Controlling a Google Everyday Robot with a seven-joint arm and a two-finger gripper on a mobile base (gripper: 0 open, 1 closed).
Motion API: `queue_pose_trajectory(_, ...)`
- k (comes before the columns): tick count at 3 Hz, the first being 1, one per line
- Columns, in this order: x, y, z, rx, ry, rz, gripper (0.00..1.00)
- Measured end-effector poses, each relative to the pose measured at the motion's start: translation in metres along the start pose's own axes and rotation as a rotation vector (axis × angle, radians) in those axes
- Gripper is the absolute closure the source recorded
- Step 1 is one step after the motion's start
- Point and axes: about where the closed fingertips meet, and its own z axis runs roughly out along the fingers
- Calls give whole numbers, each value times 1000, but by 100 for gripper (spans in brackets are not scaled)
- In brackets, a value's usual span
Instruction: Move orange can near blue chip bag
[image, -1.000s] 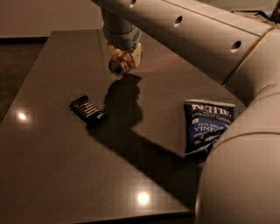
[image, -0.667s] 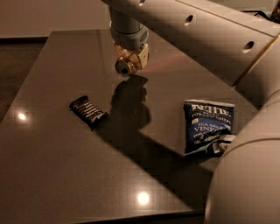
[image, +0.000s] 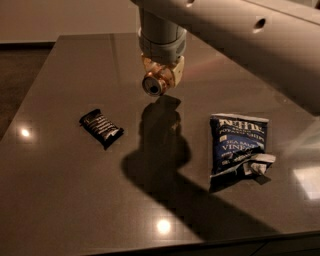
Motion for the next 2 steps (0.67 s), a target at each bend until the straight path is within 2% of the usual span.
queue_pose_trajectory(2,-30,51,-8,-36,-29,-16,100)
